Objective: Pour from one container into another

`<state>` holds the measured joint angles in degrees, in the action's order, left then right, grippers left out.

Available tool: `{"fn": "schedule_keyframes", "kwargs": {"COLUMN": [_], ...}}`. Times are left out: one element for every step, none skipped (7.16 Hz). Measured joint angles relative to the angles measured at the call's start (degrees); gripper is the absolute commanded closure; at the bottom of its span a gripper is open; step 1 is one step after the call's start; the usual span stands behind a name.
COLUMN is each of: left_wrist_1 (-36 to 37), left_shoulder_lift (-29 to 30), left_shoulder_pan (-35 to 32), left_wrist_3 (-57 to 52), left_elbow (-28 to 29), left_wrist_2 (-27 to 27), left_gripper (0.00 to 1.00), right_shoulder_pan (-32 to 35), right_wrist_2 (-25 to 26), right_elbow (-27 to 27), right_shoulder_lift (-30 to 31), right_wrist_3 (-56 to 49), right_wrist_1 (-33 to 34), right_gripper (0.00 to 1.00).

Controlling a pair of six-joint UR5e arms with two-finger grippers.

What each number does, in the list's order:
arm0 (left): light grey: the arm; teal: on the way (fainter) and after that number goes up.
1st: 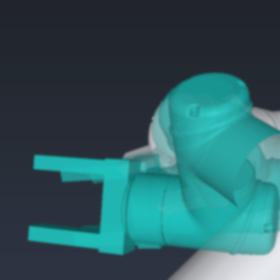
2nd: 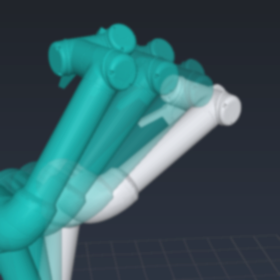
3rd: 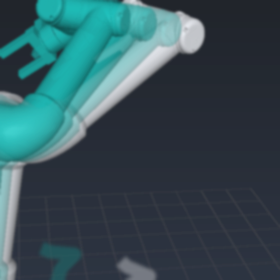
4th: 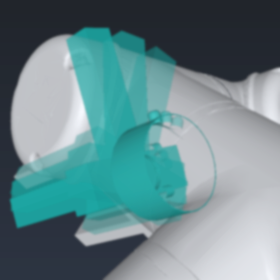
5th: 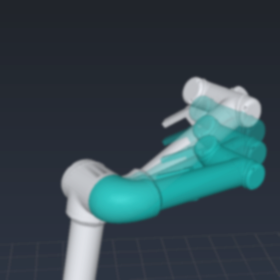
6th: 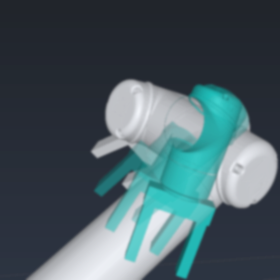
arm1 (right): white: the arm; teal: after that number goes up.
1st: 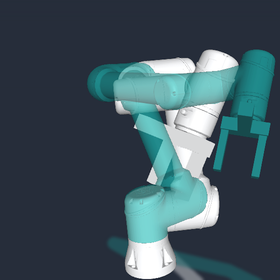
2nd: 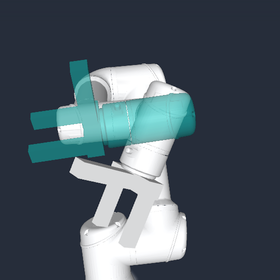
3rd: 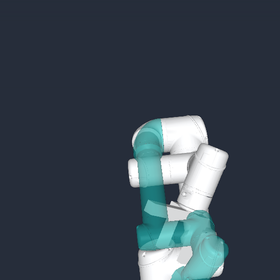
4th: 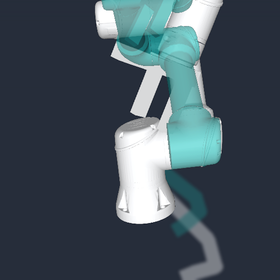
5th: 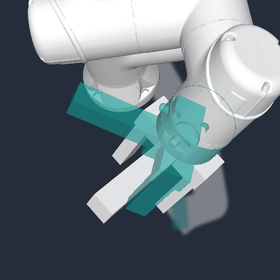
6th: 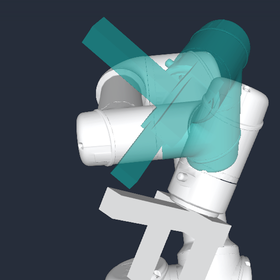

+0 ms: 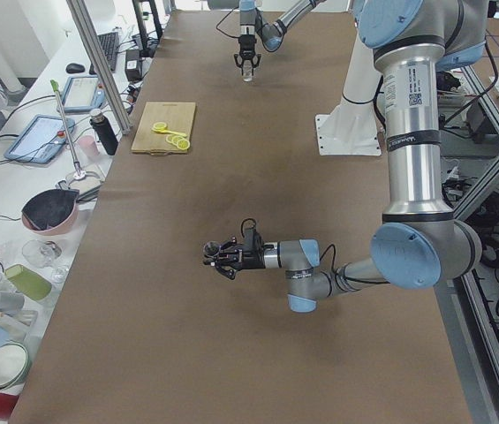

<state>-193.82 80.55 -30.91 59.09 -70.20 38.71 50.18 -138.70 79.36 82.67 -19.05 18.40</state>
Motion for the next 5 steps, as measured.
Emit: {"fn": "schedule_keyframes", "kwargs": {"left_wrist_1": [6.3,12.1,17.3,22.0,26.7], "left_shoulder_lift": [-0.4,-0.7,-0.9,-0.9,-0.9], "left_shoulder_pan": [0.9,2.0,2.9,3.8,4.4], "left_wrist_3": [5.8,11.6,16.9,21.5,25.6], "left_elbow": [-1.6,-2.8,-3.5,-4.2,-5.3], "left_wrist_2": [-2.6,-4.4,-5.9,-7.3,-8.1], "left_gripper": [1.0,1.0,1.0,1.0,1.0], "right_shoulder_pan": [-0.4,-0.8,-1.5,-2.3,-3.0], "right_wrist_2": [-0.2,-0.4,-0.5,-0.4,-0.1], "right_elbow": [0.2,0.4,0.4,0.3,0.1], "right_shoulder_lift": [0.3,0.5,0.5,0.4,0.3], "right_wrist_3": [0.8,1.8,2.6,2.9,2.9], "right_wrist_1": [0.0,0.0,0.1,0.1,0.1], "right_gripper": [1.0,1.0,1.0,1.0,1.0]}}
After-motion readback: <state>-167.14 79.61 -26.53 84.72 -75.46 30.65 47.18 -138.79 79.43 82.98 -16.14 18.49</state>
